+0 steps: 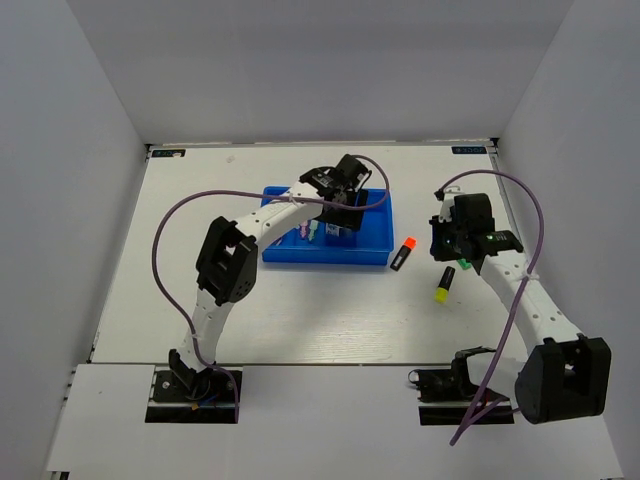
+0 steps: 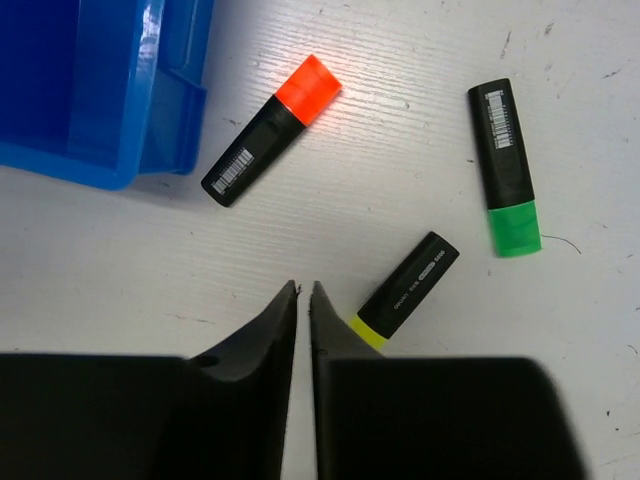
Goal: Sort the stationery into containers
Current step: Place the stationery in the storage box, then pick up the pen from the center of the board.
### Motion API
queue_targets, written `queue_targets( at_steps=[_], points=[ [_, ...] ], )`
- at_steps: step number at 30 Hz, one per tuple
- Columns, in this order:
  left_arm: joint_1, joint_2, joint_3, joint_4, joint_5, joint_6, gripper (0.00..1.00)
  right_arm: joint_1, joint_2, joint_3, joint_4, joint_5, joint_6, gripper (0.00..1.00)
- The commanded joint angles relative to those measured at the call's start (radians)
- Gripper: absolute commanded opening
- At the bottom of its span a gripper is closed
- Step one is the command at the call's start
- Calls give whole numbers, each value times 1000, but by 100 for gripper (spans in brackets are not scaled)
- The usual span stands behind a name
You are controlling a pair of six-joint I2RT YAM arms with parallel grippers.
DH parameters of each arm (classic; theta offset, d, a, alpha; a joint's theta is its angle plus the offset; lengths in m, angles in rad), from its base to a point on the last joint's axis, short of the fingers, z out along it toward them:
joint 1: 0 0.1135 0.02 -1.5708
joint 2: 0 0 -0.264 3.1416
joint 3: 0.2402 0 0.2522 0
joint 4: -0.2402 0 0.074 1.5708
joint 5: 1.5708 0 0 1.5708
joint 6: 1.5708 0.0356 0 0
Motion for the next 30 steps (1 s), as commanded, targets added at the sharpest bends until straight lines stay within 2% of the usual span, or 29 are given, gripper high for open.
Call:
queue_targets(
  at_steps=[1, 6, 9, 12, 14, 16, 17, 18, 21, 24, 26, 29, 30],
  points=[
    [0, -54, -5, 35, 6, -12, 43, -11, 9, -3, -14, -42, -2, 16],
    [0, -60, -23, 34, 5, -14, 71, -24, 17, -3, -21, -67, -6, 35],
    [-5, -71, -23, 35, 5, -16, 76, -28, 22, -7, -19, -73, -17, 46],
    [-8, -83, -5, 32, 8, -14, 80, -36, 34, -6, -18, -73, -25, 44],
    [-10, -100, 8, 29, 5, -9, 83, -36, 52, -1, -19, -76, -26, 36],
    [-11, -120, 15, 26, 3, -5, 84, -38, 93, 9, -34, -81, -17, 34],
    [-11, -126, 15, 24, 6, -6, 90, -39, 104, 26, -41, -81, -14, 34],
    [-11, -138, 14, 26, 9, -5, 91, -42, 115, 34, -56, -79, -9, 32],
    [-16, -164, 1, 35, 20, 1, 95, -50, 157, 51, -56, -62, 20, 34],
    [-16, -187, -18, 43, 32, 7, 99, -57, 183, 60, -41, -24, 27, 42],
    [-16, -195, -23, 46, 40, 6, 99, -61, 189, 63, -24, 10, 15, 44],
    [-23, -239, -49, 56, 46, 7, 86, -79, 222, 72, 21, 118, -49, 46],
    [-26, -271, -92, 58, 35, 15, 64, -82, 242, 83, 27, 154, -66, 46]
  ],
)
